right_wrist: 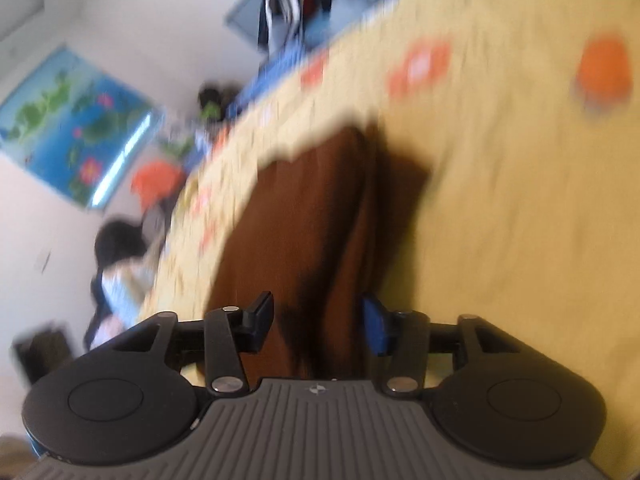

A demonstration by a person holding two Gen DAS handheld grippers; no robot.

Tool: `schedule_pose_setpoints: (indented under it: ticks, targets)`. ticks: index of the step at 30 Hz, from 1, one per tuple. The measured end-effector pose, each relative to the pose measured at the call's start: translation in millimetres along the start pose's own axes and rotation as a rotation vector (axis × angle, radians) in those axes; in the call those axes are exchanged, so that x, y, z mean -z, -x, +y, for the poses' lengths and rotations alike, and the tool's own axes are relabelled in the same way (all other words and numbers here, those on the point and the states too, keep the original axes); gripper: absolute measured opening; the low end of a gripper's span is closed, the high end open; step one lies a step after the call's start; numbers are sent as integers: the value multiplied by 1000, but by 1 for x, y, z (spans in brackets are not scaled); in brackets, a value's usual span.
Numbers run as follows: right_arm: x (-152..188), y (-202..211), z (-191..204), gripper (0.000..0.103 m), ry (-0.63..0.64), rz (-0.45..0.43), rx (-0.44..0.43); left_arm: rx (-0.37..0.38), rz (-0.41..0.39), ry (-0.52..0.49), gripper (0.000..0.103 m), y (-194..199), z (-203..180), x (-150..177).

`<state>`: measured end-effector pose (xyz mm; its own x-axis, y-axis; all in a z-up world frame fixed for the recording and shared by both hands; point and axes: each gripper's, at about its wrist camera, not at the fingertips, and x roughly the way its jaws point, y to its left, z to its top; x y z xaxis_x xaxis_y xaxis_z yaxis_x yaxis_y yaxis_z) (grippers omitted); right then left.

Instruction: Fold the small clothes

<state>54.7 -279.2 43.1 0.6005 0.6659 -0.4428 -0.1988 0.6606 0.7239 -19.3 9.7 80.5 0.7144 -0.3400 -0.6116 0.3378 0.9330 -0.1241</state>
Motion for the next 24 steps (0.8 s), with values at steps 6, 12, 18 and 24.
schedule_pose_setpoints:
  ticks: [6, 12, 18, 24]
  targets:
    - [-48, -45, 9, 52, 10, 0, 39, -29, 5, -98, 87, -37, -30, -4]
    - [-43, -70, 19, 18, 94, 79, 54, -74, 29, -123, 87, -48, -35, 8]
    - [-50, -51, 6, 39, -22, 33, 17, -62, 40, -96, 88, -48, -29, 9]
    - [-47, -61, -7, 43, -73, 87, 23, -66, 46, -95, 89, -48, -29, 10]
